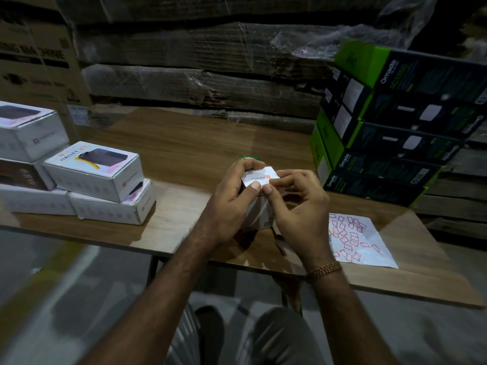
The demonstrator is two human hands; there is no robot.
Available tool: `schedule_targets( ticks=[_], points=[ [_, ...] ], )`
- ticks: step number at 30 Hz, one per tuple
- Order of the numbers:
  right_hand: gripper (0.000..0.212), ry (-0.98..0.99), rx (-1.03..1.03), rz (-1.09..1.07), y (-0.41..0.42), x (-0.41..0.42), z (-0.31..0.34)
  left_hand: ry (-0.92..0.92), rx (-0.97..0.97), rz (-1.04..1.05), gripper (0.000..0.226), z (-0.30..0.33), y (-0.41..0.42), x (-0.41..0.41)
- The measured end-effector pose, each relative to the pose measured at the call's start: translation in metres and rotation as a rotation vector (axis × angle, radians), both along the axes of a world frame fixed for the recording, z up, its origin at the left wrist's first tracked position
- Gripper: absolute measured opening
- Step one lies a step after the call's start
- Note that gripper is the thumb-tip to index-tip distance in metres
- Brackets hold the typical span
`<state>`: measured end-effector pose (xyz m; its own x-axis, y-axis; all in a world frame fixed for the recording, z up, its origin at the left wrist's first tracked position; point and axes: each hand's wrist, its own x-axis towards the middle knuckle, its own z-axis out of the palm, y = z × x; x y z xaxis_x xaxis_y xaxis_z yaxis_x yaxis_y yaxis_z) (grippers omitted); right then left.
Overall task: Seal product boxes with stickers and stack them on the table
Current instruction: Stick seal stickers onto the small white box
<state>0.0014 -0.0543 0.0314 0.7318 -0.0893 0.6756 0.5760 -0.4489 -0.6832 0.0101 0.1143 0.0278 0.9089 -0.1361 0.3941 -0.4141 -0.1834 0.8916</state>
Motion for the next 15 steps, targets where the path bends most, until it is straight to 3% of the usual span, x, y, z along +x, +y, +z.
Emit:
schedule_targets(
  ticks=[15],
  points=[
    [0.02,-0.239,-0.363,-0.1,-0.001,-0.012,-0.003,-0.097,0.015,0.039,0.037,-0.009,-0.005,0.002]
  ],
)
